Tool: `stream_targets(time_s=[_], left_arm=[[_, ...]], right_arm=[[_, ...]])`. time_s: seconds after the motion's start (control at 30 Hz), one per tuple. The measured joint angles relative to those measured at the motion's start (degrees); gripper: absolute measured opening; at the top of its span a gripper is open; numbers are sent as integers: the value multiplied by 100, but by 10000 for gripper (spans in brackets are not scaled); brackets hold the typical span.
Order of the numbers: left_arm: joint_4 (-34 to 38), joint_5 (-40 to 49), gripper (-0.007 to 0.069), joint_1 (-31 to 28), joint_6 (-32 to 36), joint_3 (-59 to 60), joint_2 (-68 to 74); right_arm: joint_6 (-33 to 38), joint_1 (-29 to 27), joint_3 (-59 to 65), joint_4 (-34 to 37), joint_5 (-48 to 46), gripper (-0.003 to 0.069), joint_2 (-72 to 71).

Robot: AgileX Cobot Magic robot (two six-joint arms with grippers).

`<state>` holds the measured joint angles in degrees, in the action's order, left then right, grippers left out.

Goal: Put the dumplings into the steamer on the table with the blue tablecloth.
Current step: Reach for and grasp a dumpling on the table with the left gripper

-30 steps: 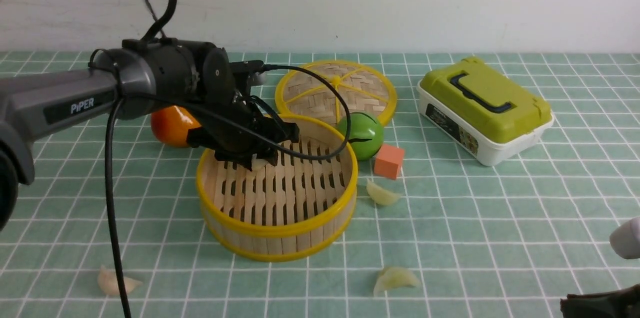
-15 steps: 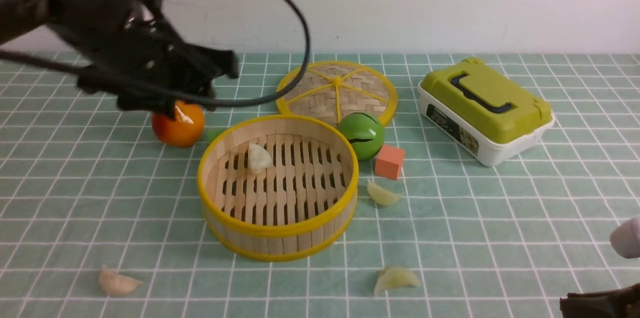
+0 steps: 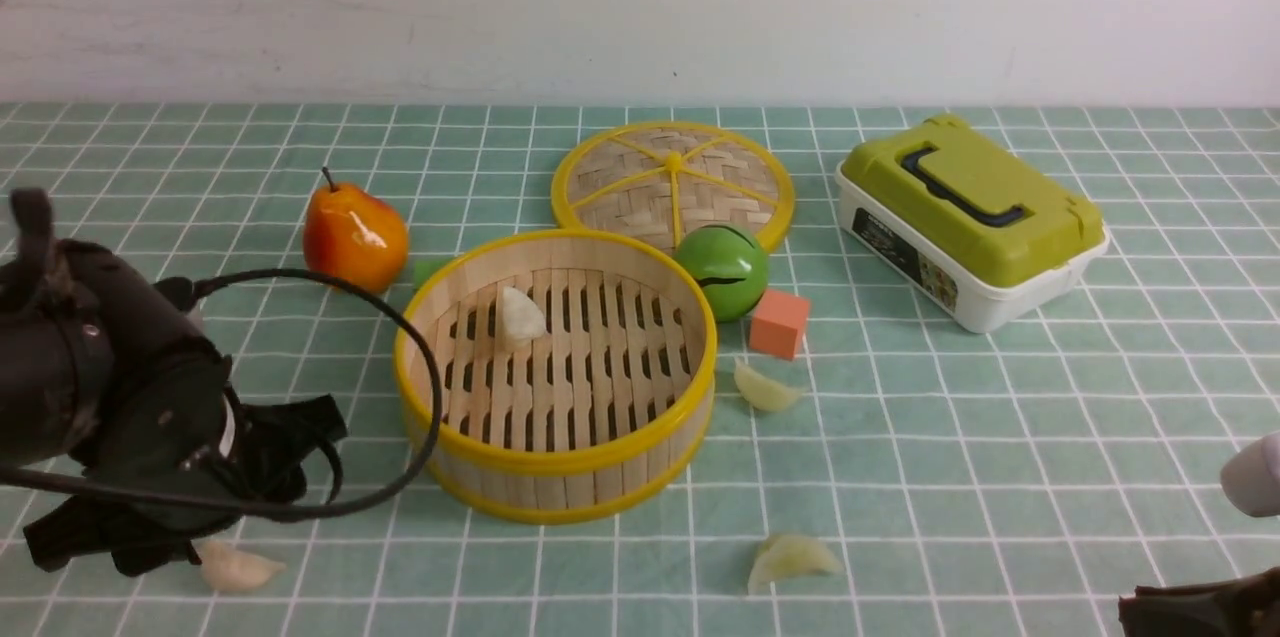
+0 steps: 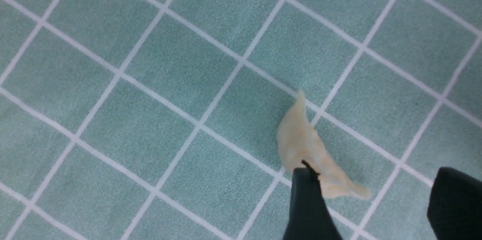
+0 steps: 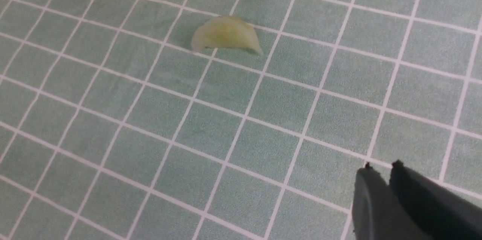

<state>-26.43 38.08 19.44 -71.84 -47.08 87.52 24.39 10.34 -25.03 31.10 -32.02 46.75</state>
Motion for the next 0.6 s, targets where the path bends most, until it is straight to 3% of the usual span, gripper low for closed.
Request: stream_targets(time_s=[0.2, 0.3, 0.5, 0.6], left_arm=[[-270, -149, 400, -18, -93, 0, 634], [-385, -211, 332, -20, -146, 0, 787], [-522, -223, 86, -25, 106, -190, 798], [-327, -183, 79, -25, 599, -415, 727]], right_arm=[[0, 0, 0, 0, 0, 76, 0], [0, 0, 0, 0, 0, 76, 0], [0, 0, 0, 0, 0, 77, 0], [0, 0, 0, 0, 0, 76, 0]])
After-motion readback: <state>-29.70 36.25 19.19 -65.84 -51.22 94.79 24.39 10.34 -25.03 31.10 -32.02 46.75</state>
